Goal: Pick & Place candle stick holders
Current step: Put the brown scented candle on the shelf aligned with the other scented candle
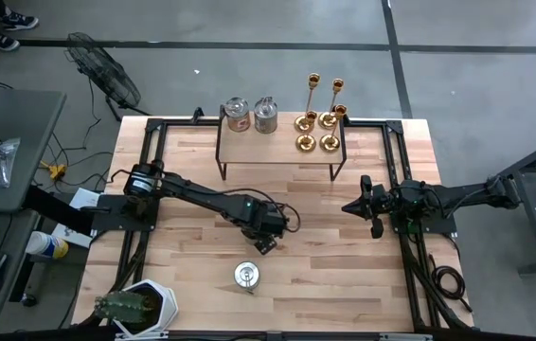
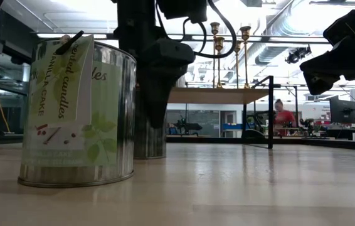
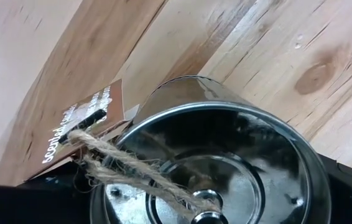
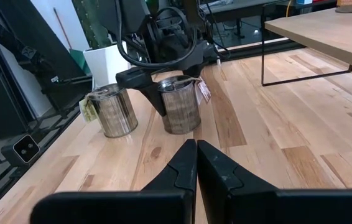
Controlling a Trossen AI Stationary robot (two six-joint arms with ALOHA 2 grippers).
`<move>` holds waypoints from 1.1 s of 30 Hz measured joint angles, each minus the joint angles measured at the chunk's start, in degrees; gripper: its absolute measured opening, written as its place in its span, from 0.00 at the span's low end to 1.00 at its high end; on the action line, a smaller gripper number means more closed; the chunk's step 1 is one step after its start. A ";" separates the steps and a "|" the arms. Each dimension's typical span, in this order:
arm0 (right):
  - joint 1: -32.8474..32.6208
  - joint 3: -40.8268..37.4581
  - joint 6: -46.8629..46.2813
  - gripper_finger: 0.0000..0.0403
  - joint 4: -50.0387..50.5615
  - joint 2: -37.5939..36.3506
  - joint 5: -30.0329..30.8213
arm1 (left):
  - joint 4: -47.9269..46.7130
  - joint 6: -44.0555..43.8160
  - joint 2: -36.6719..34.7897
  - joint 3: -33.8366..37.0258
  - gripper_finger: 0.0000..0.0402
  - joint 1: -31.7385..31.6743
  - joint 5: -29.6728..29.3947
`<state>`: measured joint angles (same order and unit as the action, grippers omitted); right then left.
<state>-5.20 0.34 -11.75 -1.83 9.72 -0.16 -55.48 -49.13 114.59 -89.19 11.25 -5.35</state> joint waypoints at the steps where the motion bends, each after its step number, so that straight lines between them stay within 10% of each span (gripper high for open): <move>1: 0.01 -0.02 0.00 0.01 -0.01 0.00 0.00 | -0.17 -0.46 -0.02 0.00 0.88 0.00 0.26; 33: 0.00 -0.01 0.01 0.01 -0.03 0.00 0.00 | -23.28 -4.04 -1.29 -21.80 0.89 -4.70 1.60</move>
<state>-5.20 0.33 -11.74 -1.87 9.72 -0.16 -78.76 -53.17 113.30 -110.99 6.54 -3.75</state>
